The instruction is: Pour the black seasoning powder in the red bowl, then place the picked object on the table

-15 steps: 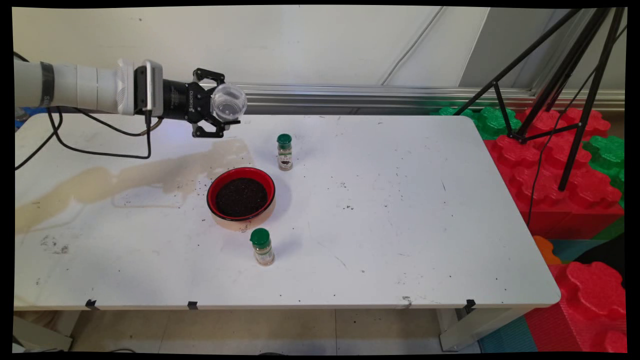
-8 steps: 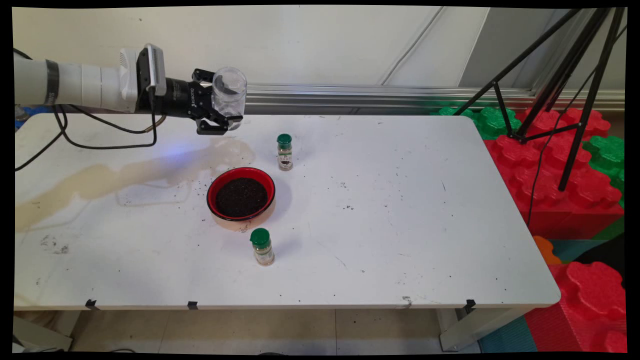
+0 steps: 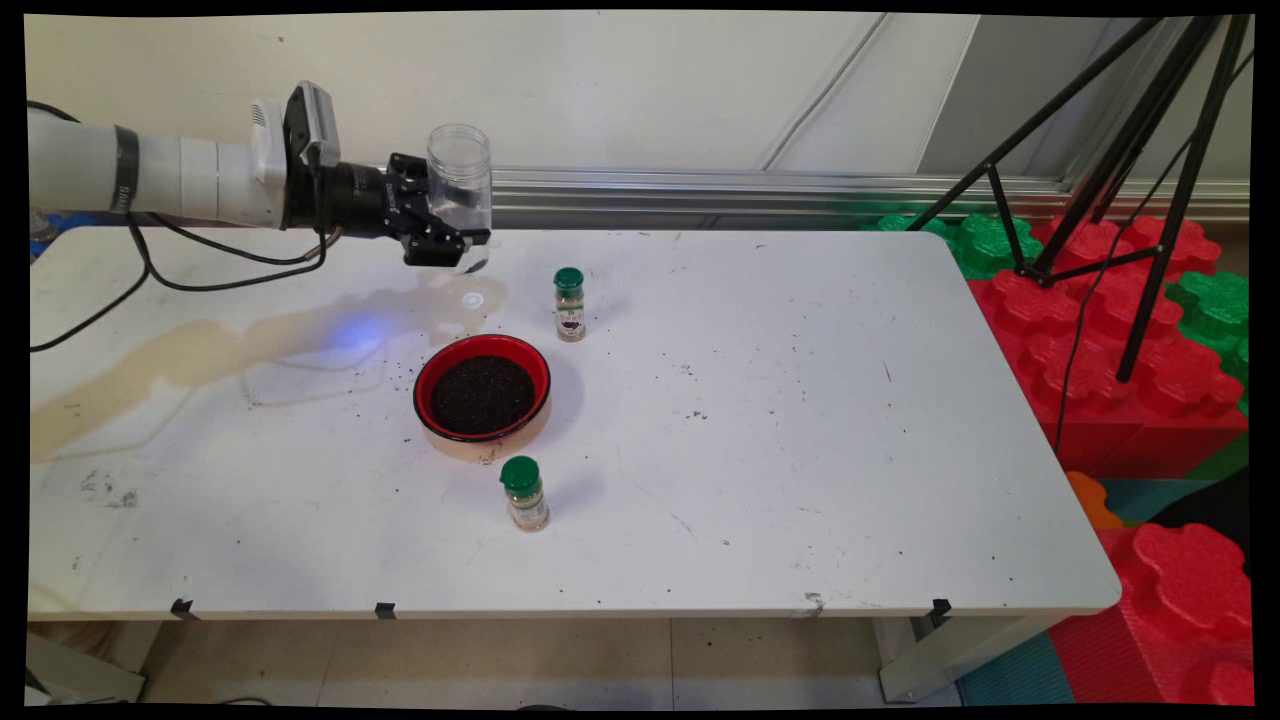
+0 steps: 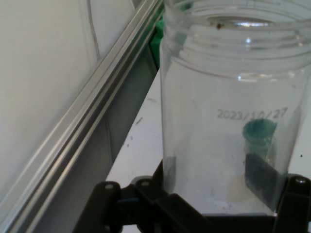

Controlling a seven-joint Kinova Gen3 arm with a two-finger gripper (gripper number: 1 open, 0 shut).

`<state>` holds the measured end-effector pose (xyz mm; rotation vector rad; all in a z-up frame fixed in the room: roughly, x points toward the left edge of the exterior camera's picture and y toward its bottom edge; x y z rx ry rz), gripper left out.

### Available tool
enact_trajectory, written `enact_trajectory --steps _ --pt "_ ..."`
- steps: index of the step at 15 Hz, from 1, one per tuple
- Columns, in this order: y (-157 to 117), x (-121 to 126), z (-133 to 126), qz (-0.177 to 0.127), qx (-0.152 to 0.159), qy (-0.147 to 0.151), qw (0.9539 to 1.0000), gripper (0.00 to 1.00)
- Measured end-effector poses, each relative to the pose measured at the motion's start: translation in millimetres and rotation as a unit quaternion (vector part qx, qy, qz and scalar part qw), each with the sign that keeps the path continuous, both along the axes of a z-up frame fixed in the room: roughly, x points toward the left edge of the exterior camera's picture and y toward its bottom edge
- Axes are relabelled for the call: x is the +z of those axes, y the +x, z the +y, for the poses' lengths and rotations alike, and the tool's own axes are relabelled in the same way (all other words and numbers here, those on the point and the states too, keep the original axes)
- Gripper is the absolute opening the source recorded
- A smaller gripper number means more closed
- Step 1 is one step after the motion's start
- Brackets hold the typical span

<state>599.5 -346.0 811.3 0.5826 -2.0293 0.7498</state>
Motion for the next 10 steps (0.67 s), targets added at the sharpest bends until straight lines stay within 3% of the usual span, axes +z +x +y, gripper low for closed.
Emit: enact_trajectory --steps 10 --pt "17 -45 -17 0.051 0.023 0.032 0.9979 0.0"
